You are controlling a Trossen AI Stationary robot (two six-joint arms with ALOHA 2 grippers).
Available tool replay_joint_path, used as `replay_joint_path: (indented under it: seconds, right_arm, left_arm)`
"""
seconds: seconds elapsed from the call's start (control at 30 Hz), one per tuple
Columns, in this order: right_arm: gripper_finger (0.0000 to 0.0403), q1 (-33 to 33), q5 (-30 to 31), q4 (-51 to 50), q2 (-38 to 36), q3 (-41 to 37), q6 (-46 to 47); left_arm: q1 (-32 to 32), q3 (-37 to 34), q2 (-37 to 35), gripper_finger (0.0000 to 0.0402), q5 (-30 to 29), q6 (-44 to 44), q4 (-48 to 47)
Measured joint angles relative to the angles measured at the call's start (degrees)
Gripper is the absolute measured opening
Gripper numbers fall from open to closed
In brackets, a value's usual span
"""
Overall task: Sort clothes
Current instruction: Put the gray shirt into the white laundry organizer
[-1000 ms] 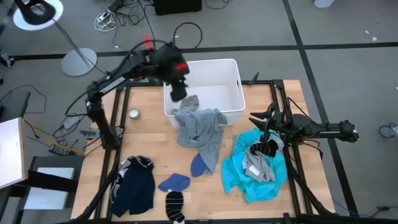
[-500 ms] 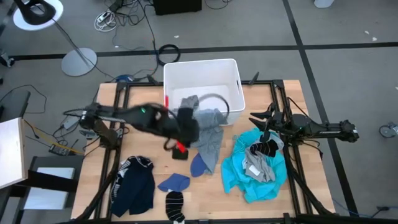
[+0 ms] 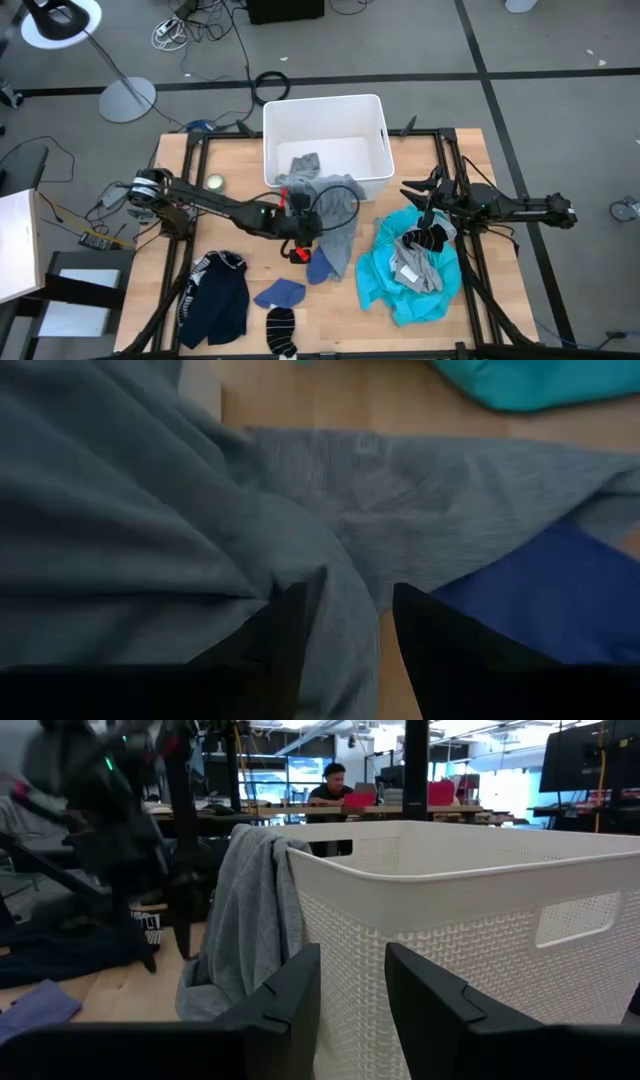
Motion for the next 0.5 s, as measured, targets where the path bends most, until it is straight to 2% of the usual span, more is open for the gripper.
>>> replay_joint_path:
  seconds: [0.17, 0.33, 0.4, 0.5]
  right_arm:
    - [0.0116, -0.02, 0.00, 0.00, 0.00, 0.00, 0.00]
    - [0.0116, -0.02, 0.00, 0.00, 0.00, 0.00, 0.00]
    - [0.0116, -0.01, 0.00, 0.00, 0.01, 0.00, 0.00]
    - [0.0116, -0.01, 0.00, -0.01, 0.00, 0.00, 0.00]
  left_arm:
    - [0.56, -9.32, 0.00, 0.0156, 0.13, 0.12, 12.97]
    - [1.29, -13.97, 0.00, 0.0151, 0.46, -0.49, 16.25]
    - [1.46, -14.58, -0.02, 0.0124, -0.95, -3.19, 14.62]
    - [1.75, -14.54, -0.02, 0.0040, -0.65, -4.58, 11.95]
